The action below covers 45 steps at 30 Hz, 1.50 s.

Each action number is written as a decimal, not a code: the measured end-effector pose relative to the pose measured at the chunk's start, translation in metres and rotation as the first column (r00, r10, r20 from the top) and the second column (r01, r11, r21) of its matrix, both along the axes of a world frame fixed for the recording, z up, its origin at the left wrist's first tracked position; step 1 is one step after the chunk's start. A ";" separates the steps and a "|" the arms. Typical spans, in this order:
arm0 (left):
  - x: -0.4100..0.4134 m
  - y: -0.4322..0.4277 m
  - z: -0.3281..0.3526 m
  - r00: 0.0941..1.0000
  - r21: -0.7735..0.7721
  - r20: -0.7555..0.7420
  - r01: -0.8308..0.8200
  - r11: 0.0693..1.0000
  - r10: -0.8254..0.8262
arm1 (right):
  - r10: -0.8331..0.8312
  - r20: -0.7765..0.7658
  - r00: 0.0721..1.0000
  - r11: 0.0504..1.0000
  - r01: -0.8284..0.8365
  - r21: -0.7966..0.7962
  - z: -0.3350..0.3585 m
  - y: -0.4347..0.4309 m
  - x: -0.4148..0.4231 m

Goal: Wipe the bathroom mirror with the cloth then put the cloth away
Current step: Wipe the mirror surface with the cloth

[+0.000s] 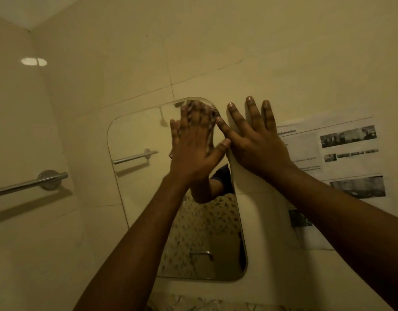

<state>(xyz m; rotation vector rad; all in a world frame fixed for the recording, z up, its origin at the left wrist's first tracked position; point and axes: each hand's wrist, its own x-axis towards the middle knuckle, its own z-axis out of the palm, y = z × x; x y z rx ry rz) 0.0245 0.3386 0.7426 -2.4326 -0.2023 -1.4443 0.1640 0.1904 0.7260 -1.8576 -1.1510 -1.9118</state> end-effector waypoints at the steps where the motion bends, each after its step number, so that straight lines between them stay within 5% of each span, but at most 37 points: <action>1: 0.001 -0.002 -0.006 1.000 0.011 -0.003 0.001 1.000 -0.001 | -0.006 0.000 1.000 1.000 0.006 -0.006 0.000 -0.001 0.000; 17: 0.005 -0.007 -0.059 0.999 -0.004 0.049 -0.014 1.000 0.015 | -0.025 -0.005 1.000 1.000 0.025 -0.011 0.000 -0.004 -0.006; 45: -0.009 -0.010 -0.240 0.994 -0.038 -0.097 -0.058 0.998 0.054 | 0.014 -0.031 0.999 1.000 -0.014 -0.001 -0.002 0.001 0.001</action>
